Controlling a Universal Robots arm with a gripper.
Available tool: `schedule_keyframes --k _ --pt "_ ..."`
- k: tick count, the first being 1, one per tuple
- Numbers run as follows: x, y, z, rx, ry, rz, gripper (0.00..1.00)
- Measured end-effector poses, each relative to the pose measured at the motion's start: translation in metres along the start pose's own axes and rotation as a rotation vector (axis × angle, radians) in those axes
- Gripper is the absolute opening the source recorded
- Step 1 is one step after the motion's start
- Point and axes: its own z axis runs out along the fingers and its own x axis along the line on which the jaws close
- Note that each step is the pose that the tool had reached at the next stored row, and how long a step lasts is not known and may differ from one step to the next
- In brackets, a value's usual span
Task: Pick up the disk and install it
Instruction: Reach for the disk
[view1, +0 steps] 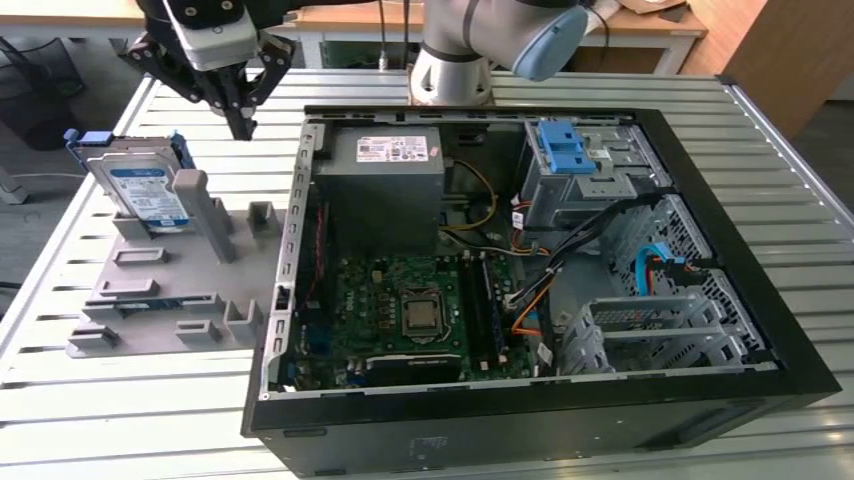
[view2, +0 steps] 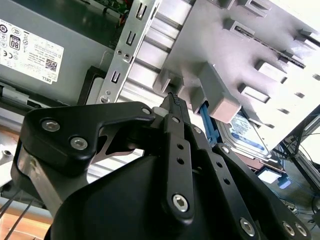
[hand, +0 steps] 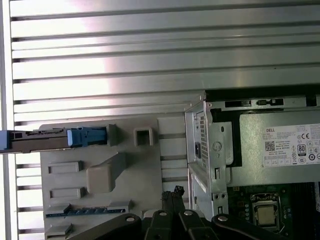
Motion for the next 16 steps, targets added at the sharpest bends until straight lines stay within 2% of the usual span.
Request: schedule_keyframes --k 6,16 --pt "0.0027 -0.0002 0.0001 0.0 -0.0001 0.0 0.11" --pt "0.028 -0.0019 0.0016 0.0005 0.0067 0.0 0.11"
